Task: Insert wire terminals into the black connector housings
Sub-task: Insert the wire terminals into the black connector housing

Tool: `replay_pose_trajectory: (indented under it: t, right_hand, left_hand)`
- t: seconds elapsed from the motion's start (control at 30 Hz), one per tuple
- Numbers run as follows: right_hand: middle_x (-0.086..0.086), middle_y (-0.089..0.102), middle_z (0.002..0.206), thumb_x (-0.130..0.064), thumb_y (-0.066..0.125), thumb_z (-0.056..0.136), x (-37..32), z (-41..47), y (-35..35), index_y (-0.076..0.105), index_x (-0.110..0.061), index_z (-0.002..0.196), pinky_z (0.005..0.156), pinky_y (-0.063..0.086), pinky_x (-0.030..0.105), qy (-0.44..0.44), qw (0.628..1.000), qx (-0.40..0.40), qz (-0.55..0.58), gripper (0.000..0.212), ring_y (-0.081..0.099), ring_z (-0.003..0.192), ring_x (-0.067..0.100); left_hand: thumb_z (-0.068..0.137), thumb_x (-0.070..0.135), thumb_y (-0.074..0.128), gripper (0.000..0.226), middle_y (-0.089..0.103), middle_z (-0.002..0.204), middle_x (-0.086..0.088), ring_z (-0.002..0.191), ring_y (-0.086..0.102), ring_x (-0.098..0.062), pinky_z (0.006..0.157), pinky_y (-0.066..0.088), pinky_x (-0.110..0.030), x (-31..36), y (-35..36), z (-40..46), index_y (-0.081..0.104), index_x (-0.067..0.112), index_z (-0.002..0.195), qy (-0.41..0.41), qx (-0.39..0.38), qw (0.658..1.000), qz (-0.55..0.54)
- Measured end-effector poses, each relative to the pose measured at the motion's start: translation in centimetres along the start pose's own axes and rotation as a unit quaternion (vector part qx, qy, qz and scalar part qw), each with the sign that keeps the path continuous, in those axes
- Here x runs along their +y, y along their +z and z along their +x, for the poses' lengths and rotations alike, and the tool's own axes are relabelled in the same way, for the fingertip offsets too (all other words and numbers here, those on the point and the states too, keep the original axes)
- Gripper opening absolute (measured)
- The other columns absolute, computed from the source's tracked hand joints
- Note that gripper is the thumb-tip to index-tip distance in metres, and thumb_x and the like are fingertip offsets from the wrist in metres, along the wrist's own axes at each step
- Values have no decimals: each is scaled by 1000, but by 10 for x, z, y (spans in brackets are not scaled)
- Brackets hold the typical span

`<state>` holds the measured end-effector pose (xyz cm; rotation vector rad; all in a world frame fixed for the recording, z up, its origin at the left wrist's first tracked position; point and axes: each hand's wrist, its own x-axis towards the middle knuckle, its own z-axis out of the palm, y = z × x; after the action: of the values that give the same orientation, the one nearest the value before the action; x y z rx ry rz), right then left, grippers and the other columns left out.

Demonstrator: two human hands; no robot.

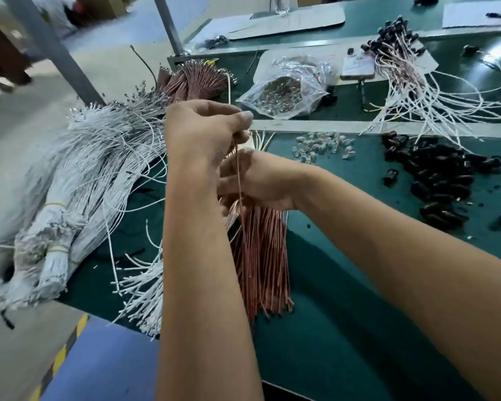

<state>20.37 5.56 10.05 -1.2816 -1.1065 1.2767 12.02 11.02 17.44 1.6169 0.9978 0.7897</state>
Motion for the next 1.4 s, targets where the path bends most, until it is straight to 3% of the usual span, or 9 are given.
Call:
replay_pose_trajectory:
  t: [0.27, 0.4, 0.5, 0.6, 0.7, 0.8, 1.07, 1.23, 1.4]
  right_hand:
    - [7, 67, 71, -13, 54, 106, -13, 1, -5, 67, 5, 97, 49, 50, 19, -78, 974, 149, 153, 24, 60, 55, 11]
    - [3, 63, 67, -22, 53, 108, -29, -7, -27, 67, -2, 93, 41, 41, 19, -142, 943, 252, 166, 29, 53, 50, 10]
    - [0, 54, 61, -28, 52, 109, -36, -13, -37, 65, -5, 86, 39, 36, 20, -164, 917, 309, 189, 35, 46, 46, 10]
    - [-2, 48, 60, -29, 49, 110, -48, -28, -54, 59, -8, 84, 39, 32, 20, -182, 886, 341, 256, 35, 43, 46, 9]
    - [-5, 39, 56, -28, 41, 113, -66, -52, -81, 52, -14, 80, 35, 26, 20, -189, 871, 343, 296, 37, 37, 44, 8]
    - [-9, 31, 53, -25, 34, 113, -78, -80, -104, 49, -18, 74, 31, 20, 19, -174, 897, 286, 287, 43, 31, 40, 4]
    - [-8, 32, 58, -26, 36, 114, -60, -145, -148, 53, -13, 81, 32, 22, 15, -158, 871, 339, 318, 39, 34, 44, 2]
    - [-1, 48, 70, -40, 51, 108, -31, -185, -162, 59, -1, 113, 44, 36, 17, -84, 874, 433, 201, 41, 45, 57, 8]
    - [1, 63, 68, -38, 56, 107, 8, -213, -143, 69, -10, 88, 39, 35, 18, 18, 864, 503, -24, 37, 51, 50, 11]
  left_hand:
    - [81, 9, 79, 12, 76, 92, -12, 67, 67, -12, 60, 54, -22, -40, -34, -4, 72, 9, 91, -64, 25, 977, -201]
    - [77, 9, 79, 17, 77, 103, -16, 68, 67, -10, 60, 52, -16, -62, -45, -7, 71, 7, 92, -120, 46, 972, -196]
    - [63, 18, 82, 33, 76, 102, -17, 67, 64, -10, 64, 50, -20, -55, -39, -6, 73, 8, 93, -99, -46, 980, -166]
    - [73, 9, 82, 27, 77, 92, -17, 59, 61, -9, 54, 48, -16, -38, -20, -10, 73, 2, 97, -71, -167, 979, -98]
    - [78, 2, 83, 17, 75, 78, -12, 52, 62, -8, 47, 45, -14, -26, 3, -14, 74, 1, 92, -16, -110, 993, -40]
    - [77, 6, 85, 12, 75, 73, -7, 53, 64, -9, 50, 47, -15, -14, 17, -16, 75, 8, 84, 49, -68, 994, -64]
    - [78, 1, 83, 14, 73, 90, -29, 48, 58, -10, 45, 41, -15, 2, 112, -47, 72, 5, 85, 2, -373, 925, -67]
    - [88, -3, 70, 14, 71, 71, -8, 47, 56, -5, 43, 43, -10, -4, 167, -66, 65, 8, 82, -120, -438, 868, -202]
    - [96, -2, 58, 16, 62, 79, -9, 45, 51, -2, 44, 45, -9, -13, 185, -65, 61, 5, 83, -225, -416, 816, -333]
